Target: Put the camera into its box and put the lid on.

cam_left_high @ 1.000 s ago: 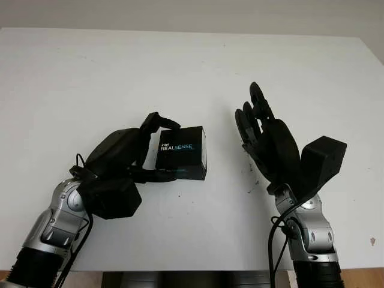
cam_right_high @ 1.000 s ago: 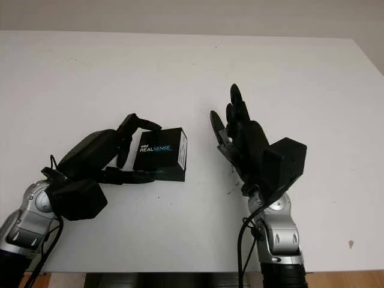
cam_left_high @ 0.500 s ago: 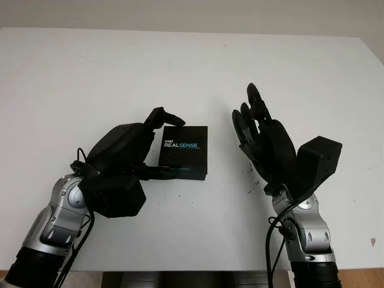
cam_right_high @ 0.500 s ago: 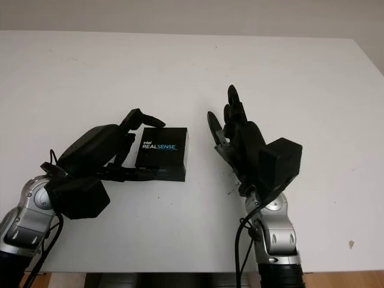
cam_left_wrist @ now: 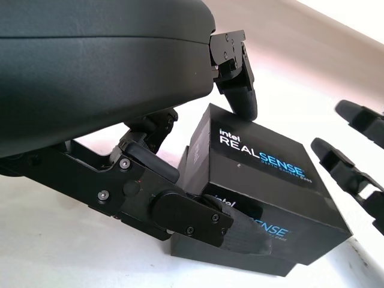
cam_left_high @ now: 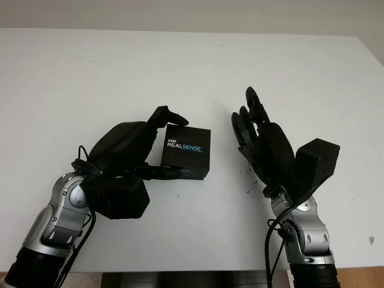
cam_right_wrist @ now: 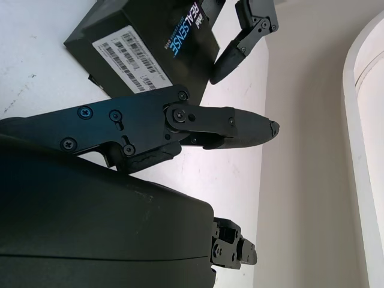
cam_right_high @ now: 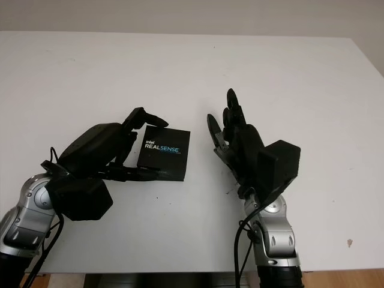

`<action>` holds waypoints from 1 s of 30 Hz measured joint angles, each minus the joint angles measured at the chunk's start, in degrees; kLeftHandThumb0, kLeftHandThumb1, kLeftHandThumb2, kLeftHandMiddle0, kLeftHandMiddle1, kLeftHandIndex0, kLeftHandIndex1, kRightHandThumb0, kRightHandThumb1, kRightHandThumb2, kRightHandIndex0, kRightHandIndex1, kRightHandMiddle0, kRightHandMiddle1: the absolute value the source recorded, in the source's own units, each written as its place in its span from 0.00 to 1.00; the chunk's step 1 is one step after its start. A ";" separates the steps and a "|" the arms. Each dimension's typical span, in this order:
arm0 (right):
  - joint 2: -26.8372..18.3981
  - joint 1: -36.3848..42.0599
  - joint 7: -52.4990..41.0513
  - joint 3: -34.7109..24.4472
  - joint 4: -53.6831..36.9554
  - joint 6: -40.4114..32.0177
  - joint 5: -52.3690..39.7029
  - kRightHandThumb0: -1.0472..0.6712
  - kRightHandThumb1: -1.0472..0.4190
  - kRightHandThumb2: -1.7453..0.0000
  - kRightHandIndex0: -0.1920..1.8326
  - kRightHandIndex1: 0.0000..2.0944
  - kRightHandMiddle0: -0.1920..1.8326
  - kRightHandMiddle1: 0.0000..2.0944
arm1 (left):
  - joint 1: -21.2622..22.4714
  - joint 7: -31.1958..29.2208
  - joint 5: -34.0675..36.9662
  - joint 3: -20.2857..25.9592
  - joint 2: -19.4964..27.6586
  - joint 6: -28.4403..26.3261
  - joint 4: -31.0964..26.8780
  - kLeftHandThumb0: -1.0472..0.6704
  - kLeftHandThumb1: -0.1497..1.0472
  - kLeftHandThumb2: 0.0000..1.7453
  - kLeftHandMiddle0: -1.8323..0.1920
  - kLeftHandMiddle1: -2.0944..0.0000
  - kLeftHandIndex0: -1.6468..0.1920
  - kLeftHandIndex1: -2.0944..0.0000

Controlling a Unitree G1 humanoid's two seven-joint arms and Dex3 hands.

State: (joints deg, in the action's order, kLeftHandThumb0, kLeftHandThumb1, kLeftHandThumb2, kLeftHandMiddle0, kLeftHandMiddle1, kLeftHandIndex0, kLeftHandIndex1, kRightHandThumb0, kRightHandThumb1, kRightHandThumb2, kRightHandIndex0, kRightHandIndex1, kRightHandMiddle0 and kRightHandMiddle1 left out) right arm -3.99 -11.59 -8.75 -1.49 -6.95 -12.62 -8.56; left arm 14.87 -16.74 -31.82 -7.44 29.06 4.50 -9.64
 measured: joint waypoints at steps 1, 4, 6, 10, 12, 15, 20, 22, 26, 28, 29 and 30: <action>0.00 0.00 -0.02 0.00 -0.01 0.00 0.00 0.29 0.00 0.76 0.02 0.03 0.04 0.03 | 0.01 -0.42 -1.64 -0.37 0.11 -1.18 -0.92 0.24 1.00 0.10 0.90 0.08 0.93 0.44; -0.01 0.01 -0.16 0.03 -0.05 -0.07 0.01 0.28 0.00 0.76 0.02 0.03 0.04 0.03 | 1.24 -7.04 -6.30 -2.03 2.74 -5.41 -3.17 0.13 1.00 0.13 0.94 0.80 0.95 0.90; -0.14 0.06 -0.23 -0.03 -0.09 -0.08 0.05 0.28 0.00 0.76 0.02 0.03 0.04 0.03 | 1.65 -10.51 -8.17 -2.85 4.36 -7.15 -3.75 0.10 1.00 0.11 0.97 0.94 0.99 0.98; -0.44 0.09 -0.25 0.03 -0.16 -0.08 0.25 0.28 0.00 0.76 0.03 0.03 0.04 0.03 | 1.40 -13.45 -9.68 -4.02 4.99 -9.02 -4.22 0.09 1.00 0.09 1.00 1.00 1.00 1.00; -0.46 0.10 -0.24 -0.05 -0.18 -0.07 0.25 0.28 0.00 0.76 0.03 0.03 0.05 0.03 | 1.14 -14.98 -9.96 -4.39 5.00 -10.24 -4.29 0.09 1.00 0.09 1.00 1.00 1.00 1.00; -0.52 0.10 -0.26 -0.05 -0.24 -0.26 0.31 0.28 0.00 0.76 0.03 0.03 0.04 0.03 | 1.23 -16.83 -10.23 -4.51 5.03 -11.44 -5.03 0.08 1.00 0.08 1.00 1.00 1.00 1.00; -0.70 0.10 -0.28 -0.05 -0.30 -0.55 0.41 0.28 0.00 0.76 0.03 0.03 0.05 0.03 | 1.24 -18.70 -10.24 -4.53 5.03 -12.85 -5.91 0.09 1.00 0.06 1.00 1.00 1.00 1.00; -0.72 0.10 -0.29 -0.05 -0.31 -0.55 0.45 0.28 0.00 0.76 0.03 0.03 0.05 0.03 | 1.29 -19.21 -10.24 -4.56 5.04 -13.14 -6.03 0.09 1.00 0.07 1.00 1.00 1.00 1.00; -0.74 0.10 -0.28 -0.05 -0.33 -0.89 0.45 0.28 0.00 0.76 0.03 0.03 0.05 0.03 | 1.39 -19.87 -10.08 -4.57 5.05 -13.33 -6.11 0.10 1.00 0.11 1.00 1.00 1.00 1.00; -0.73 0.10 -0.29 -0.05 -0.33 -0.89 0.40 0.28 0.00 0.76 0.03 0.03 0.05 0.03 | 1.51 -20.22 -10.21 -4.62 5.20 -13.32 -6.11 0.09 1.00 0.16 1.00 1.00 1.00 1.00; -0.73 0.10 -0.28 -0.05 -0.32 -0.89 0.40 0.28 0.00 0.76 0.03 0.03 0.05 0.03 | 1.58 -20.32 -10.34 -4.72 5.41 -13.27 -6.11 0.08 1.00 0.21 1.00 1.00 1.00 1.00; -0.73 0.10 -0.28 -0.05 -0.32 -0.89 0.38 0.28 0.00 0.76 0.03 0.03 0.04 0.03 | 1.62 -20.37 -10.47 -4.77 5.64 -13.13 -6.11 0.08 1.00 0.24 1.00 1.00 1.00 1.00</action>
State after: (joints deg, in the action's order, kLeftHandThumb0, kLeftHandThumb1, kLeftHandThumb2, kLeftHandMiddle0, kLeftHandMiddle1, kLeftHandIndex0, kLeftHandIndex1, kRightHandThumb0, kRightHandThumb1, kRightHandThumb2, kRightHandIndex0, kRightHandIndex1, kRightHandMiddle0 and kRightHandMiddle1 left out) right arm -4.72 -11.49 -9.04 -1.55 -7.27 -13.51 -8.18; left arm 16.50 -37.10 -42.29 -12.21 34.70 -8.64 -15.75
